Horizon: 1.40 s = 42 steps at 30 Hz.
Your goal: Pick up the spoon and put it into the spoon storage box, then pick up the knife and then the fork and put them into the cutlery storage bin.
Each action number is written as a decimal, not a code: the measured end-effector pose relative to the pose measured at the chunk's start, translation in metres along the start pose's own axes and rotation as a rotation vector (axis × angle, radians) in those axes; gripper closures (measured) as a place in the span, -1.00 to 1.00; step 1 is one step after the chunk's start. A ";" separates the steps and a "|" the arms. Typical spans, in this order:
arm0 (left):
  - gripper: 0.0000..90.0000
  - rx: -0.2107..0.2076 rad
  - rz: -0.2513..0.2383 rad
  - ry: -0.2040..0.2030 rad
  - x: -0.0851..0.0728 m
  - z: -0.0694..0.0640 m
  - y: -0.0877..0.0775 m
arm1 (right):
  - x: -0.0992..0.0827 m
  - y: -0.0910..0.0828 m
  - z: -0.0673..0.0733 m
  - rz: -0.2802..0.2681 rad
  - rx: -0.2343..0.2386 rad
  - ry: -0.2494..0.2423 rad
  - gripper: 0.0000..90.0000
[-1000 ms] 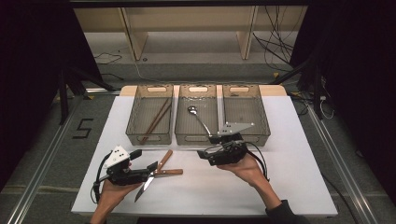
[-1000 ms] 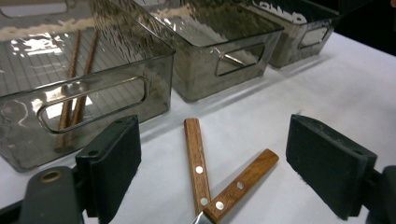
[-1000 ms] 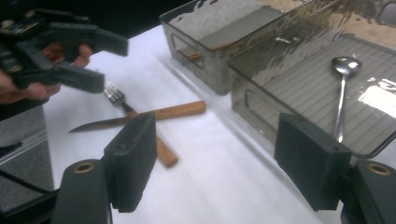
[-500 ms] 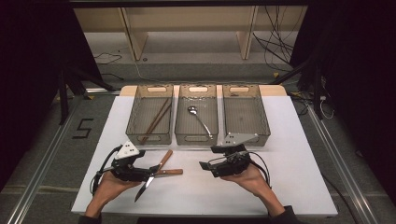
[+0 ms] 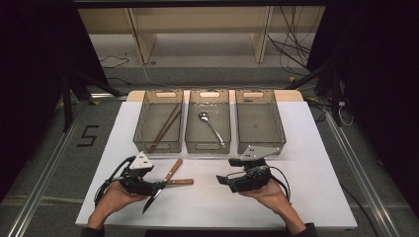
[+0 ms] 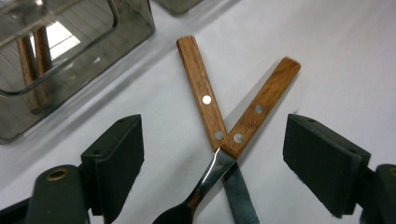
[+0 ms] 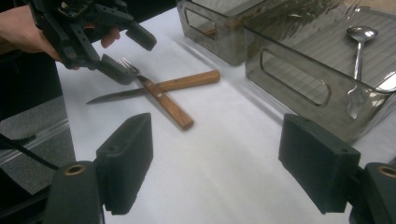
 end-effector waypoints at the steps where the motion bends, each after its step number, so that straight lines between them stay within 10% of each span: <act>1: -0.54 0.003 0.005 0.002 0.000 0.000 0.001 | 0.000 0.000 0.000 0.000 0.001 0.002 -0.41; 42: 0.35 0.002 0.195 0.196 -0.013 0.000 0.016 | -0.008 0.000 -0.005 0.007 0.000 0.020 -0.39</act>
Point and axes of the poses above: each handheld gripper's, and its own axes: y roughly forward along the jaws, x roughly out of its top, z roughly to its left, the point moved 10 cm from there along y, roughly forward along the jaws, and after that the axes turned 13 degrees about z, right-handed, at the moved point
